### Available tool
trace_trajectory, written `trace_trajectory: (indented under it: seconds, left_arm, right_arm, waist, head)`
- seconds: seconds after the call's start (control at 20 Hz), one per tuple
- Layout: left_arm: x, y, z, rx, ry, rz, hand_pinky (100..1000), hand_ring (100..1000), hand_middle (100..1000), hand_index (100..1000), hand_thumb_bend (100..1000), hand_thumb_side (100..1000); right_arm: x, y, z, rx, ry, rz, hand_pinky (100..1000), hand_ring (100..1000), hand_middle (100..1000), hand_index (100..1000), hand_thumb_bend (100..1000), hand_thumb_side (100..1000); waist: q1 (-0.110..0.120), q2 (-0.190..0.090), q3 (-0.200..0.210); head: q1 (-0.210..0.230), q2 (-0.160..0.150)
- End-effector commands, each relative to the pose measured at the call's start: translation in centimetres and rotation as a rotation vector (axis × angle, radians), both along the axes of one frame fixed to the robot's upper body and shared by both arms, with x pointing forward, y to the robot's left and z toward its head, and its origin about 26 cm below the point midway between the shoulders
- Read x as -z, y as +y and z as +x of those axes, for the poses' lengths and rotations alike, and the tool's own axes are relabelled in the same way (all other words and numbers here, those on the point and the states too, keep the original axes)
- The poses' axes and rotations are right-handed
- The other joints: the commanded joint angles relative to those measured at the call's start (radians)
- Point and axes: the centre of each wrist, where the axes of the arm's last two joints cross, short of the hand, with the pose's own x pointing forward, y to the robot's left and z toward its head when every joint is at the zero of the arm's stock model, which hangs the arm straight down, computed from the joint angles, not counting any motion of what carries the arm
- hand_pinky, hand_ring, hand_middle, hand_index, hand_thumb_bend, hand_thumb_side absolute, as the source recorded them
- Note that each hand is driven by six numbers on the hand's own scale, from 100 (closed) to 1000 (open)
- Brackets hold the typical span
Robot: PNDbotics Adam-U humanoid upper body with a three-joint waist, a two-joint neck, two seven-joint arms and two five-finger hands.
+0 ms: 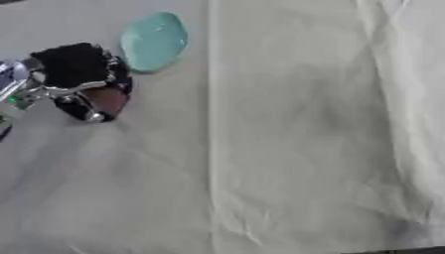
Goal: Pick up objects on the table and place them in the box.
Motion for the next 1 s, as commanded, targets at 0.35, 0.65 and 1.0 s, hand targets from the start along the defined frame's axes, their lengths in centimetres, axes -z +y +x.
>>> trace_trajectory:
  seconds: [0.35, 0.65, 1.0]
  left_arm:
    - [-1.2, 0.7, 0.1, 0.017, -0.068, -0.014, 100, 100, 111, 198, 420, 100]
    - [-5.0, 0.5, 0.1, 0.010, -0.178, -0.115, 100, 100, 116, 201, 430, 100]
    - [-12.0, -0.5, -1.1, 0.030, -0.374, -0.116, 100, 113, 135, 213, 467, 100]
  right_arm:
    - [-0.8, -0.1, -0.3, -0.005, -0.025, -0.009, 398, 489, 560, 679, 100, 567]
    - [-0.6, -0.2, -0.4, 0.001, -0.008, -0.016, 400, 490, 560, 679, 100, 567]
    - [-0.1, -0.3, -0.5, 0.004, 0.016, -0.025, 400, 491, 560, 680, 100, 568]
  waist:
    - [-0.006, -0.025, 0.004]
    - [-0.007, -0.047, 0.022]
    - [-0.003, -0.073, 0.041]
  head:
    - [0.001, -0.004]
    - [-0.005, -0.004]
    - [-0.013, -0.004]
